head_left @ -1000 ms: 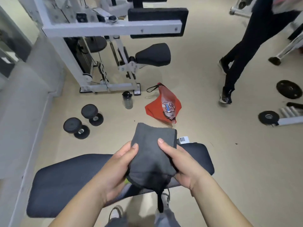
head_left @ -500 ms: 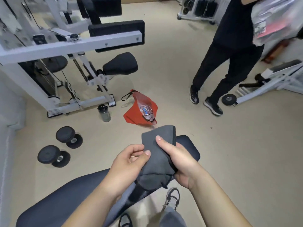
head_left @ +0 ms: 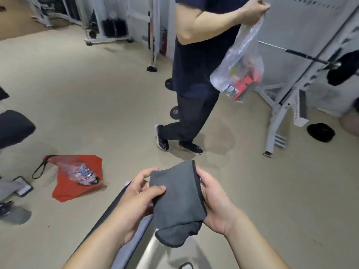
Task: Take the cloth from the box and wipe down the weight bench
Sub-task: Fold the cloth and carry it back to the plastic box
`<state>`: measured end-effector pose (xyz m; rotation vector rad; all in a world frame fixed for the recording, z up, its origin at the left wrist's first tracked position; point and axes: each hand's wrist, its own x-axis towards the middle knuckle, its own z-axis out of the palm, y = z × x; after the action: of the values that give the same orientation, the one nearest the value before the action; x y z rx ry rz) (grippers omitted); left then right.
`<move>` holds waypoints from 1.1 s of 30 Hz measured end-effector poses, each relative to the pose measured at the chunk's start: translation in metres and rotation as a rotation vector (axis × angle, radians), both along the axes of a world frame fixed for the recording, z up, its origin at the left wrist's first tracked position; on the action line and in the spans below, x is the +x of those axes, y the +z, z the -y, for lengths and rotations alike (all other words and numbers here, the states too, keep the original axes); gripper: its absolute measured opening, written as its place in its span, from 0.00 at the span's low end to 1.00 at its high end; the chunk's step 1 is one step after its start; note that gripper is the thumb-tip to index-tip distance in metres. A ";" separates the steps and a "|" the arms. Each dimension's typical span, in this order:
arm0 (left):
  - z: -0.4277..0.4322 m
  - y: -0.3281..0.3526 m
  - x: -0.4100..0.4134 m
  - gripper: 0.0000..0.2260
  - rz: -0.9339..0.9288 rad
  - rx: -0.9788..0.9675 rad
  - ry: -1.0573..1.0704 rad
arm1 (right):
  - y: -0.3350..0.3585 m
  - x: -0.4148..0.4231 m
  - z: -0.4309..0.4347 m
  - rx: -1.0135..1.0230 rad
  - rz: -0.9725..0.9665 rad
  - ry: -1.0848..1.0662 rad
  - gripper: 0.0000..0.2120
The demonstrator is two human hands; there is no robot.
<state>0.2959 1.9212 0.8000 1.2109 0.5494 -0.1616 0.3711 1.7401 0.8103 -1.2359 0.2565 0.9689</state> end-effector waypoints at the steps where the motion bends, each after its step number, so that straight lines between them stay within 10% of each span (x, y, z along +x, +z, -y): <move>1: 0.016 0.003 0.020 0.18 0.019 0.051 -0.059 | 0.002 0.011 0.023 -0.001 0.010 -0.040 0.26; 16: 0.214 0.010 0.178 0.06 0.266 0.479 -0.835 | -0.015 0.032 0.238 -0.088 0.149 -0.507 0.18; 27: 0.262 0.039 0.254 0.06 0.193 0.246 -1.279 | -0.024 0.058 0.275 0.143 -0.042 -0.835 0.37; 33: 0.337 0.050 0.281 0.07 0.283 0.374 -1.586 | -0.046 0.047 0.316 0.072 -0.008 -0.985 0.26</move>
<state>0.5769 1.5846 0.8497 1.7562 -0.7780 -1.2322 0.4179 1.4242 0.7647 -0.8634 0.7421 0.1233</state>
